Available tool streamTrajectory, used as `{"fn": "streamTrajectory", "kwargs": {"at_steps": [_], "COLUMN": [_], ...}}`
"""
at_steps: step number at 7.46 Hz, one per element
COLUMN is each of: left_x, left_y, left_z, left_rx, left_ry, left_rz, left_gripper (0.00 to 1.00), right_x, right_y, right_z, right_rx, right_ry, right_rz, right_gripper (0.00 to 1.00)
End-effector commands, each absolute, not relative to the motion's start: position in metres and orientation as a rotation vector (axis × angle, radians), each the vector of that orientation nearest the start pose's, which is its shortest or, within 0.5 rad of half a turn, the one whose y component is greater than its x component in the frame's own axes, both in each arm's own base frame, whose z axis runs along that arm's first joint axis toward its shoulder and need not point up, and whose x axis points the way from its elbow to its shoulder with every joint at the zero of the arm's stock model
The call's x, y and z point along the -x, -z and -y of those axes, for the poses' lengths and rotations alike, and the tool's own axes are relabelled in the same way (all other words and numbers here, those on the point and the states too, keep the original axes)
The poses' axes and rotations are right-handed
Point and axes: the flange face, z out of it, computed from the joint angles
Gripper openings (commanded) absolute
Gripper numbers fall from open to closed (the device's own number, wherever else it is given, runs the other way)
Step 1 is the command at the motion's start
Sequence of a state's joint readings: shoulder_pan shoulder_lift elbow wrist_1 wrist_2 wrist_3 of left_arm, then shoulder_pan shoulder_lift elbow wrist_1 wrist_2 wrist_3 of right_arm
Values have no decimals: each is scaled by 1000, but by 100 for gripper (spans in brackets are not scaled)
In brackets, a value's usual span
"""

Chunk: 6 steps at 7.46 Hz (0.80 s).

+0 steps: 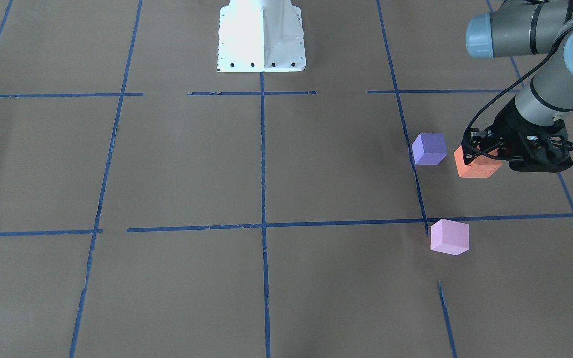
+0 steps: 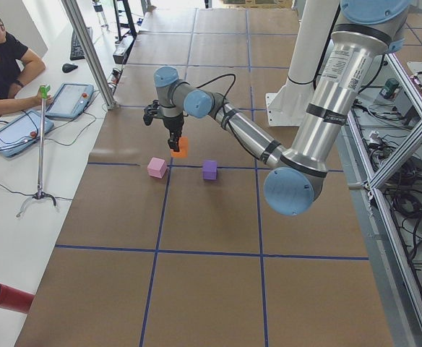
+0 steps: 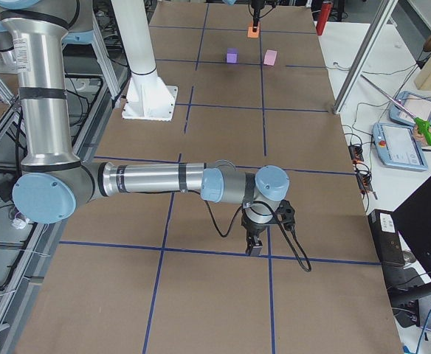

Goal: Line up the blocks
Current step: 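Lower the orange cube between the pink and purple cubes, open left gripper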

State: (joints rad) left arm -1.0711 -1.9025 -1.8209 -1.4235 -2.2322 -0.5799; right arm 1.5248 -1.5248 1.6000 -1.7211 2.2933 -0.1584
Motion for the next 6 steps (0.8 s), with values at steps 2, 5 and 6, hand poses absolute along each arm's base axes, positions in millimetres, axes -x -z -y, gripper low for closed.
{"fn": "streamTrajectory", "kwargs": {"at_steps": [2,5,6], "left_x": [-249,-304,-311], "left_y": [-431,-450,-451], "left_z": [577,565,562], "left_rx": [16,45,49], "left_ry": [-8,-38,-48], "left_rz": [-834,-846,-843], "left_gripper": [20,20,20], "right_x": [-44,-44,-44], "right_y": [-640,-640,-640], "right_z": [507,507,507], "right_rx": [31,31,31], "right_ry": [168,168,168], "right_rz": [726,726,726], "right_gripper": [100,100,100]}}
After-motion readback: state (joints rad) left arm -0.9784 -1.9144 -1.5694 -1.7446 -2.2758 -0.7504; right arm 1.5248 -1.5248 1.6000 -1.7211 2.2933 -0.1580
